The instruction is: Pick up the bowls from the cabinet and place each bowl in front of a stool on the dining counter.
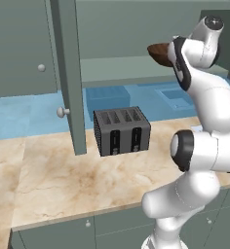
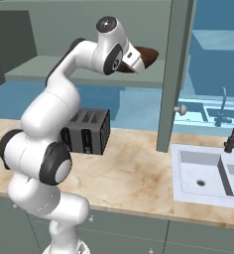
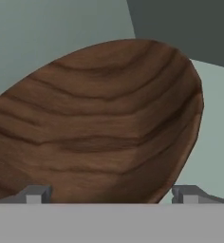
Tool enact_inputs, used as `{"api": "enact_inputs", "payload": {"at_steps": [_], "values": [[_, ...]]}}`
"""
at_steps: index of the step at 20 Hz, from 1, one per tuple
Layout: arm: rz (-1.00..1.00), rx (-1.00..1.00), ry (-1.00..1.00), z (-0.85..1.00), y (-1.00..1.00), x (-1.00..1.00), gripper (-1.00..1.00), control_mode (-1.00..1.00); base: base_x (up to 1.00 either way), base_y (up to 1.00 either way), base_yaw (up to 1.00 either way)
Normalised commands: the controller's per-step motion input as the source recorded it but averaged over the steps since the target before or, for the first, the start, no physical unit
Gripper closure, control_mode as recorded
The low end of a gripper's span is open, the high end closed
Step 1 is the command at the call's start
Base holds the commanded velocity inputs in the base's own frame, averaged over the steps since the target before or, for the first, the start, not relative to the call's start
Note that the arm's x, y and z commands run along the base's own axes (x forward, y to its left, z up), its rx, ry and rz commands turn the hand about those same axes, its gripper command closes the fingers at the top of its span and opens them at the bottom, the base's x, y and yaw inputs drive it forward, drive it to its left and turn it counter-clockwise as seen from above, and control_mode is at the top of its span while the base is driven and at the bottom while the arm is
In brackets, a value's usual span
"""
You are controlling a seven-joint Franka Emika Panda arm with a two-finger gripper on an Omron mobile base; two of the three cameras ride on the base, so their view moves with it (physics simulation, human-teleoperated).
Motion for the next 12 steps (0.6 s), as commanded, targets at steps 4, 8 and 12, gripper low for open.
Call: {"api": "enact_inputs", "payload": {"at_steps": [4, 8, 12], "values": [[-0.02, 0.00, 0.08, -0.03, 0.00, 0.07, 1.00, -1.00, 0.00, 0.00, 0.00], [0.00, 0.00, 0.02, 0.00, 0.00, 0.02, 1.00, -1.00, 0.00, 0.00, 0.00], [0.00, 0.00, 0.00, 0.00, 0.00, 0.00, 1.00, -1.00, 0.00, 0.00, 0.00]]}}
